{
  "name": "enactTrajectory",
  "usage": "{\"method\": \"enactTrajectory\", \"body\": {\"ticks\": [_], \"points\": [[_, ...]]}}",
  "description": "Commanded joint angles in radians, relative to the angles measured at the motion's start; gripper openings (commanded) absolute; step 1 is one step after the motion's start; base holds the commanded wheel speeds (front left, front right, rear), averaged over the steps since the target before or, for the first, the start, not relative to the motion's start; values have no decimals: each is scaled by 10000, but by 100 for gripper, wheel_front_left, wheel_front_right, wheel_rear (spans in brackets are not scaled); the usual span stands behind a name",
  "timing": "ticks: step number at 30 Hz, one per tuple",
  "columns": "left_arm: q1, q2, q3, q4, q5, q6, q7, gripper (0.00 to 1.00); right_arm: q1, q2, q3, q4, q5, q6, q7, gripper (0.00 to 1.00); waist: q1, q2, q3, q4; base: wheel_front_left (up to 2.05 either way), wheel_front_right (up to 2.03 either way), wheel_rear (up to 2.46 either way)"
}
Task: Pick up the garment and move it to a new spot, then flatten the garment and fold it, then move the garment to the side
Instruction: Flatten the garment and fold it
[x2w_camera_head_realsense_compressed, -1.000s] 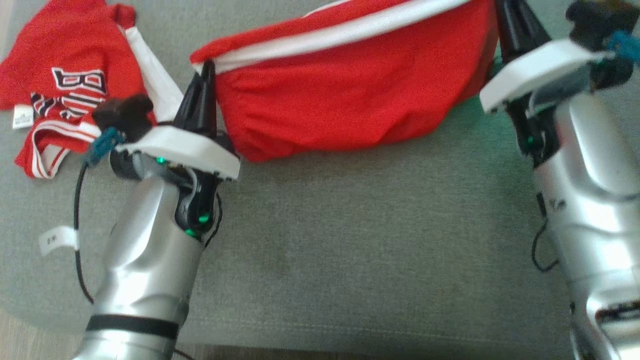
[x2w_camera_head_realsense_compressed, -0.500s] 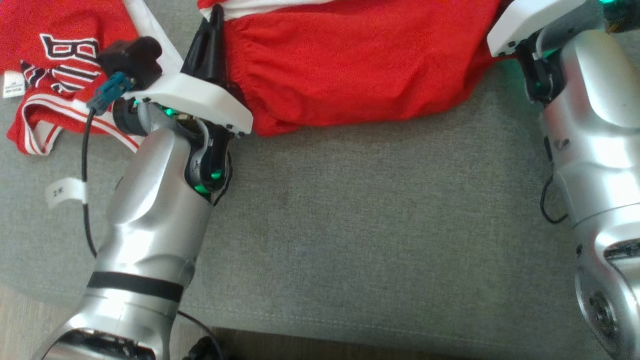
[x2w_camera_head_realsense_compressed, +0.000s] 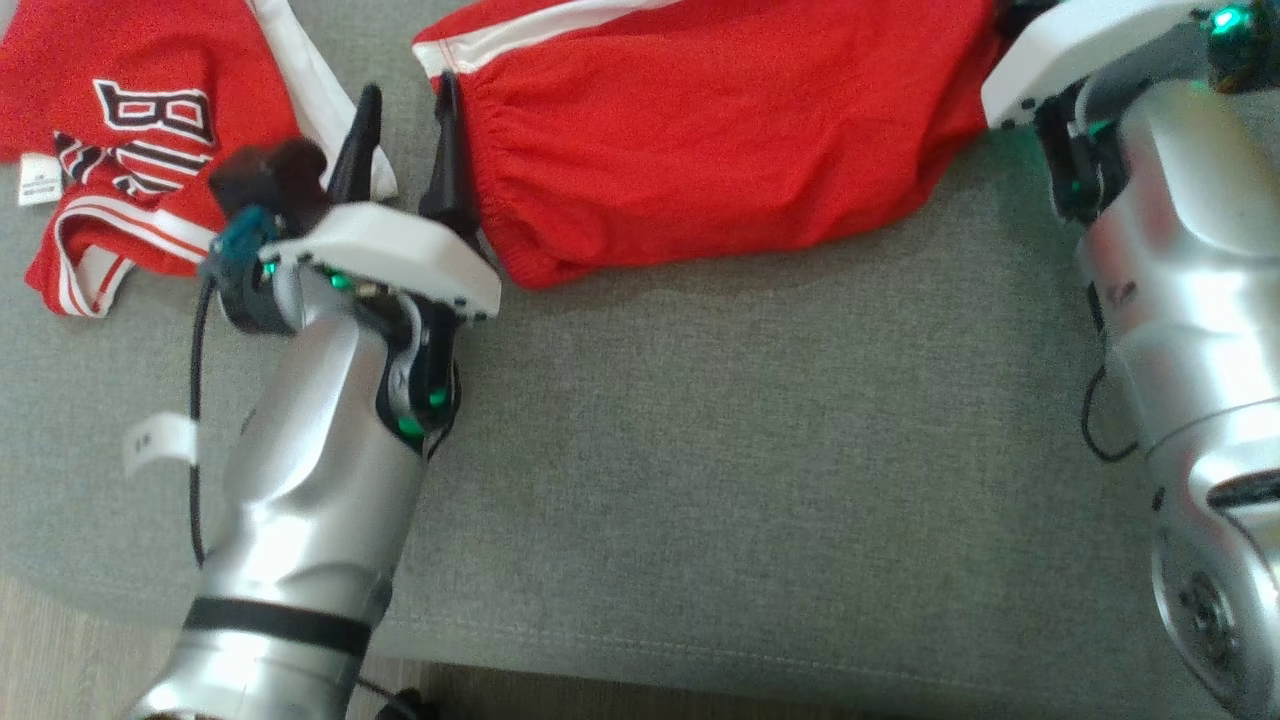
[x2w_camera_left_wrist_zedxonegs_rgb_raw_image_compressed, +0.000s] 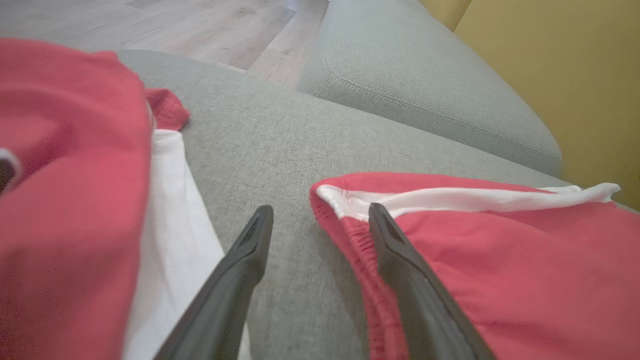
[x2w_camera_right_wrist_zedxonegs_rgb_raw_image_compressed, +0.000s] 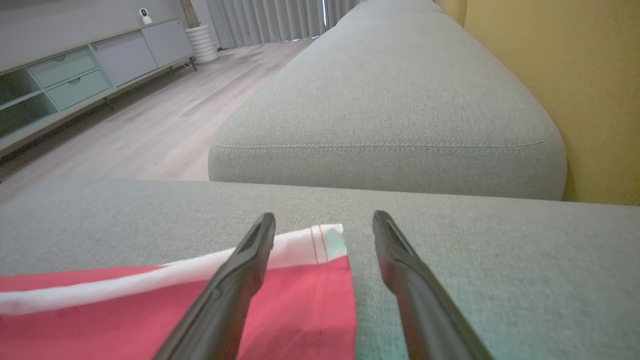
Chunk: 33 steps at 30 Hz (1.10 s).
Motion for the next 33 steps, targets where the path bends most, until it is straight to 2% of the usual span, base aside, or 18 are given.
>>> {"method": "enactTrajectory", "body": {"ticks": [1,8,14,15,16,17,18,22,33], "points": [[220,246,395,-399,143,71,-59,100,279,122,234,-159,147,63,-22,100,0,0,-144,-27,0,0,0],[1048,246,609,-721,488,115,-59,100,1064,-127,568,251,567,63,699,100,0,0,-468,-74,0,0,0],[1513,246,627,-837,528,136,-59,100,1568,-1,998,487,882,63,1401,100,0,0,-663,9,0,0,0],[1556,246,615,-847,573,141,-59,100,1639,26,1098,501,952,63,1526,87,0,0,-689,24,0,0,0],[1605,246,610,-858,589,136,-59,100,1712,50,1198,502,1026,63,1635,67,0,0,-724,39,0,0,0],[1652,246,593,-844,650,147,-59,100,1789,69,1310,497,1095,63,1738,40,0,0,-766,54,0,0,0],[1693,246,586,-839,700,150,-59,100,1868,81,1418,496,1171,63,1851,0,0,0,-810,62,0,0,0],[1837,246,624,-820,764,142,-59,100,2087,74,1602,430,1471,63,2000,0,0,0,-975,63,0,0,0],[2900,246,976,-842,1192,190,-59,100,3342,-158,1123,-110,2945,63,967,0,0,0,-2106,-332,0,0,0]]}}
